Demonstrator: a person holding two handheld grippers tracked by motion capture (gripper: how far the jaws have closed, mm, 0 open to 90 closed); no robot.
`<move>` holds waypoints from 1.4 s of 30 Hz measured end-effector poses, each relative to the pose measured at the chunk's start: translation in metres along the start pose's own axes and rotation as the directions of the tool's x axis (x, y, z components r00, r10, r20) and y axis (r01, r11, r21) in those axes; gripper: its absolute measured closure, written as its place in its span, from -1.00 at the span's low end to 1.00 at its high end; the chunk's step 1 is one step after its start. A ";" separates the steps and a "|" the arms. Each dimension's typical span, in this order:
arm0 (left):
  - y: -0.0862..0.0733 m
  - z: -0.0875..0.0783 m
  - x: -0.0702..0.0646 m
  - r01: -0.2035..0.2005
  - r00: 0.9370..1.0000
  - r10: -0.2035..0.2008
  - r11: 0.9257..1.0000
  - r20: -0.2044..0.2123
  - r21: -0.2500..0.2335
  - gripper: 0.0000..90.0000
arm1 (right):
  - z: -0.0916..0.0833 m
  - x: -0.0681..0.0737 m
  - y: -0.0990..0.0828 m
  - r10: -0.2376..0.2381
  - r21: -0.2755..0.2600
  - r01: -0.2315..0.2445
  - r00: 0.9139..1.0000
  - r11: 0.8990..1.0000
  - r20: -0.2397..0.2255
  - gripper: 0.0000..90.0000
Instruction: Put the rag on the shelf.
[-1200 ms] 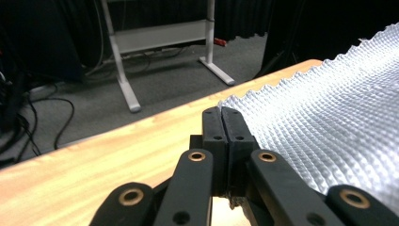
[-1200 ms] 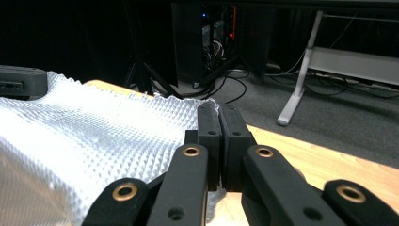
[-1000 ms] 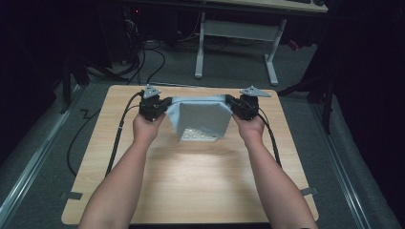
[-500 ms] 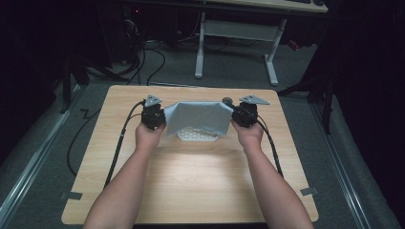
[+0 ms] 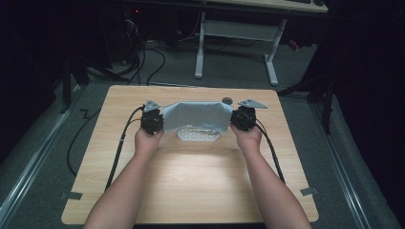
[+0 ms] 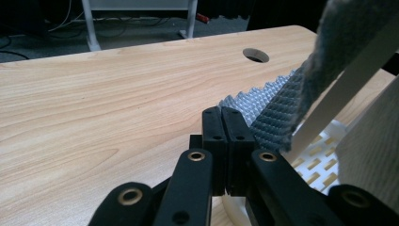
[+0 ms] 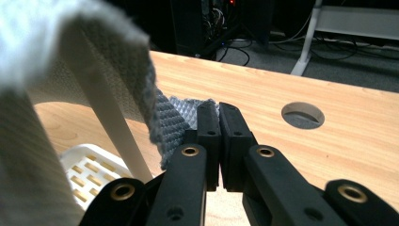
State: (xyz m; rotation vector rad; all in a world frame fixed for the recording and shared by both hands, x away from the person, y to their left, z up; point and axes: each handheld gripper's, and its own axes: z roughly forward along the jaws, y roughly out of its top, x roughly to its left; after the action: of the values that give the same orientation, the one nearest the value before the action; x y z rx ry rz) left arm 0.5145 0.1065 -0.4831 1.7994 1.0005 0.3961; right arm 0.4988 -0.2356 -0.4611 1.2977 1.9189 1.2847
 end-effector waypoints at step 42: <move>0.008 -0.062 0.037 0.072 0.988 -0.082 0.994 -0.131 -0.082 0.22 | -0.037 -0.019 0.013 -0.026 -0.008 0.027 0.995 1.000 0.101 0.22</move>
State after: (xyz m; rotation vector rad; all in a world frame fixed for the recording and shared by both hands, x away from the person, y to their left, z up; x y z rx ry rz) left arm 0.4997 0.1713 -0.4548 1.6767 1.1300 0.5067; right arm 0.4832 -0.2669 -0.4350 1.3023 1.8523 1.1909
